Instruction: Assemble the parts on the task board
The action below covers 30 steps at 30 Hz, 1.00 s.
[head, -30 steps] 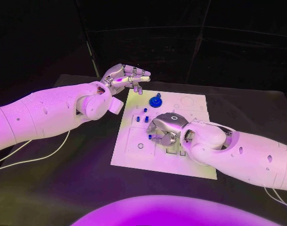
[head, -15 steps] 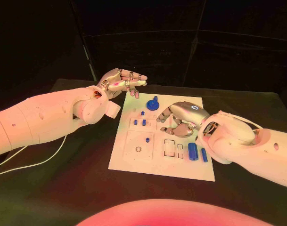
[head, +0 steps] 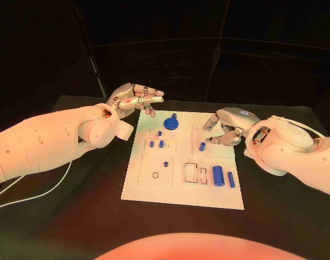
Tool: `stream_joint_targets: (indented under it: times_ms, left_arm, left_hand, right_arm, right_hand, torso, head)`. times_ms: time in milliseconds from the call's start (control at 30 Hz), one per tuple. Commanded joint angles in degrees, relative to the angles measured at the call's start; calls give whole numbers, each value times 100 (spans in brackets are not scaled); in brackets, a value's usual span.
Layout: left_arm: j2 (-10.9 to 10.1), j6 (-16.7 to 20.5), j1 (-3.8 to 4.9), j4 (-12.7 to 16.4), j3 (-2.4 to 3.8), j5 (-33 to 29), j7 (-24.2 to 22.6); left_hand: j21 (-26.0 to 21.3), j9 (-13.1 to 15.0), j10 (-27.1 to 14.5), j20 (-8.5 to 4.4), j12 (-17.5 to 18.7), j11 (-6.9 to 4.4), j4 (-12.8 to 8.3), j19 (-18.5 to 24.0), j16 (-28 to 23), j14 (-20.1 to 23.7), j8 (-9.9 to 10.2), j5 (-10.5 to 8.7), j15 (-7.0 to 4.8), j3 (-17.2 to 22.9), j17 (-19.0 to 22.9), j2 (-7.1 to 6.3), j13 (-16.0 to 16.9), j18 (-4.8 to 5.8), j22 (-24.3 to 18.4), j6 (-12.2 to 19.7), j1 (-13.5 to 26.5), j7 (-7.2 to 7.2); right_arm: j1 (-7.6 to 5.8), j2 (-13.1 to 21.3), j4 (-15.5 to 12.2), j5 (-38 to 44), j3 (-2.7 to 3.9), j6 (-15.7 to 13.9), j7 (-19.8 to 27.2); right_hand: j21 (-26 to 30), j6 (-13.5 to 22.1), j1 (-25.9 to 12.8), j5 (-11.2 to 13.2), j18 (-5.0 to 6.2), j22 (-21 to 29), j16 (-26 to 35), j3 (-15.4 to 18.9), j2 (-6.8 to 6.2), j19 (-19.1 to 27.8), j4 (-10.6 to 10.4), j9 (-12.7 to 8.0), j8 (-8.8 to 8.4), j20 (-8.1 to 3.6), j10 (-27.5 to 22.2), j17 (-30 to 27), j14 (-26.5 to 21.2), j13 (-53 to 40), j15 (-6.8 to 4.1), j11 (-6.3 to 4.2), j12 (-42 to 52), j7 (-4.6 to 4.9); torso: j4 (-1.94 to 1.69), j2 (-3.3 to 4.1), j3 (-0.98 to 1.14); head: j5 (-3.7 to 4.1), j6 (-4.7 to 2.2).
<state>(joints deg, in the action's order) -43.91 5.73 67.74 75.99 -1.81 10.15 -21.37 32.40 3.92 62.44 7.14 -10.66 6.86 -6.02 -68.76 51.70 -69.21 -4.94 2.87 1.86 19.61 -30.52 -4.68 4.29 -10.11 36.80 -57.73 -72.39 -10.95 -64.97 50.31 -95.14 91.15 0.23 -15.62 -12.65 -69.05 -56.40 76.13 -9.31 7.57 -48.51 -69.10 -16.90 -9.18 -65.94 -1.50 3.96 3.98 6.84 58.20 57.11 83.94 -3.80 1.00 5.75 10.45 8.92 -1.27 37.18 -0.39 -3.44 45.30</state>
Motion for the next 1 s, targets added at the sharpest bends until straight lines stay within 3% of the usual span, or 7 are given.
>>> stream_joint_targets:
  times_ms: [33, 467, 800, 1000]
  left_arm:
    - [7, -73, 9, 1, 4, -26, -10]
    - [9, -109, 9, -2, 3, -26, -13]
    - [22, -116, 9, -13, 3, -26, -11]
    - [24, -117, 8, -20, 2, -26, -7]
  left_hand:
    - [-31, -7, -28, 18, -23, -2, 20, 24, 1, 51, -24, -5, -8, -23, 6, 47, -7, -29, -5, 21, 6, -12]
    - [-34, -6, -29, 20, -29, -3, 24, 23, 5, 52, -28, -5, -8, -26, 8, 54, -6, -29, -9, 20, 8, -11]
    - [-34, -6, -29, 20, -29, -3, 24, 23, 5, 52, -28, -5, -8, -26, 8, 54, -6, -29, -9, 20, 8, -11]
    - [-34, -6, -29, 20, -29, -3, 24, 23, 5, 52, -28, -5, -8, -26, 8, 54, -6, -29, -9, 20, 8, -11]
  right_arm:
    - [-15, -39, 58, 235, 4, 479, -197]
    - [43, -298, 318, 90, -16, 834, -111]
    - [85, -431, 415, 82, -28, 1016, -69]
    - [96, -469, 448, 82, -32, 1082, -70]
  right_hand:
    - [35, 37, 66, 10, 62, 28, 44, 135, -26, 47, -33, -6, -20, 10, -98, -40, 32, 6, -18, 0, 44, -24]
    - [50, 65, 217, -39, 59, 35, 14, 406, 151, 10, -132, 1, -5, 2, -18, -51, 48, -9, -32, -18, 242, 3]
    - [-5, -73, 438, -36, 44, -48, -73, 271, 325, -63, -113, 16, 38, -23, 315, 23, 78, 7, -60, -49, 337, 4]
    - [-71, -193, 500, -24, 25, -150, -166, 148, 366, -131, -120, 24, 68, -34, 482, 128, 106, 15, -70, -62, 306, 18]
  torso:
    - [-3, 2, 1]
    - [-7, 3, 2]
    - [-5, 0, 3]
    - [-1, 1, 3]
  head:
    - [8, -2]
    - [2, 17]
    - [6, 24]
    - [8, 27]
